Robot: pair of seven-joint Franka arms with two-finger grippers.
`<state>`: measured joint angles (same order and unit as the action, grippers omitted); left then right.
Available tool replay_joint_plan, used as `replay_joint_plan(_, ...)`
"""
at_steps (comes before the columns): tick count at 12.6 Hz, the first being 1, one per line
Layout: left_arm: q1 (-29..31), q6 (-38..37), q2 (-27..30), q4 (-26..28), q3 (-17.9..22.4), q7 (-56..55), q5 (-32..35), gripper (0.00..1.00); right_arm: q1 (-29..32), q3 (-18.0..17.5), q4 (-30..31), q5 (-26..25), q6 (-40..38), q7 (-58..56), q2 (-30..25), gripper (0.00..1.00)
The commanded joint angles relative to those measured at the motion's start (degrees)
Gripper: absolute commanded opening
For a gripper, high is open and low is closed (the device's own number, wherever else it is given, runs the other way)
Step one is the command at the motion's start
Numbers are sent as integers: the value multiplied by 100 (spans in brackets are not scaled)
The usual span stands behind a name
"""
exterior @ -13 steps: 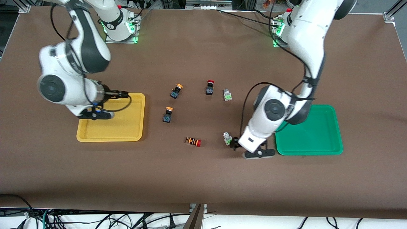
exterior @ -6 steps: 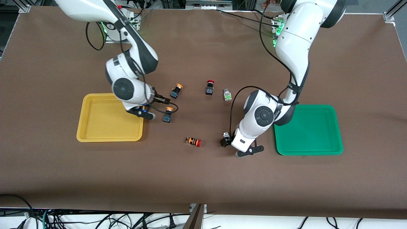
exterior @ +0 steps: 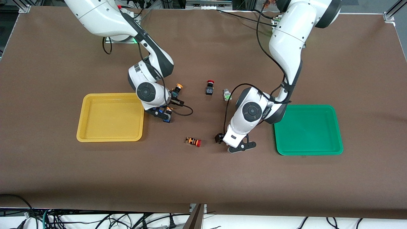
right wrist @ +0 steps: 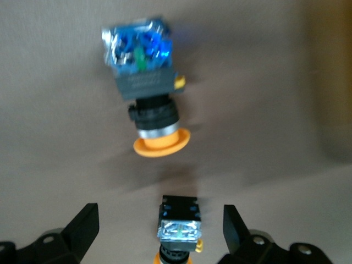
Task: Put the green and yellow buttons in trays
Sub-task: 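Grasp and lift the blue and green buttons with the right and left grippers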
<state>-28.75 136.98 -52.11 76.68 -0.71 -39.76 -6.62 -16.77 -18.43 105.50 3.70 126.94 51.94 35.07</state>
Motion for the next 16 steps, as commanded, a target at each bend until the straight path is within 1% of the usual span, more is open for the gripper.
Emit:
replay_joint_plan(1,-34,-31,-132,-92,44,-14,152,100,-72,-11,180,-18,50,141,-53,100)
replay_joint_plan(2,-52,74,-194,-92,44,-14,179,94,-64,-29,277,-18,50,141,-79,100)
replay_joint_plan(3,-60,127,-203,-83,36,-14,170,71,-64,-55,391,-18,59,150,-106,98)
replay_joint_plan(5,-78,127,-186,-92,62,-14,266,45,-64,-55,611,-1,120,158,-219,98)
replay_joint_plan(6,-78,119,-159,-83,71,-31,623,26,-64,-55,690,-1,208,376,-246,98)
replay_joint_plan(7,-69,101,-116,-83,71,-84,1019,9,-64,-107,700,-18,278,700,-247,83)
replay_joint_plan(8,-69,75,-98,-83,71,-110,1118,0,-55,-186,700,-18,279,834,-247,54)
replay_joint_plan(9,-61,57,-28,-92,62,-154,1119,0,-63,-196,691,-18,279,853,-255,28)
replay_joint_plan(10,-34,-30,42,-92,62,-189,1119,0,-55,-196,700,-18,279,853,-255,14)
replay_joint_plan(11,9,-326,200,-92,71,-164,1119,0,-55,-196,700,-18,279,853,-255,2)
replay_joint_plan(12,97,-730,401,-101,97,-102,1128,0,-55,-187,665,-18,270,844,-264,0)
replay_joint_plan(14,395,-1521,745,-118,97,291,1146,0,33,-169,612,-44,104,678,-553,0)
replay_joint_plan(15,579,-1786,859,-109,97,772,1137,0,181,-100,551,-45,-236,285,-754,0)
replay_joint_plan(16,833,-2032,947,-92,97,1438,1137,0,304,66,481,-45,-710,-197,-930,0)
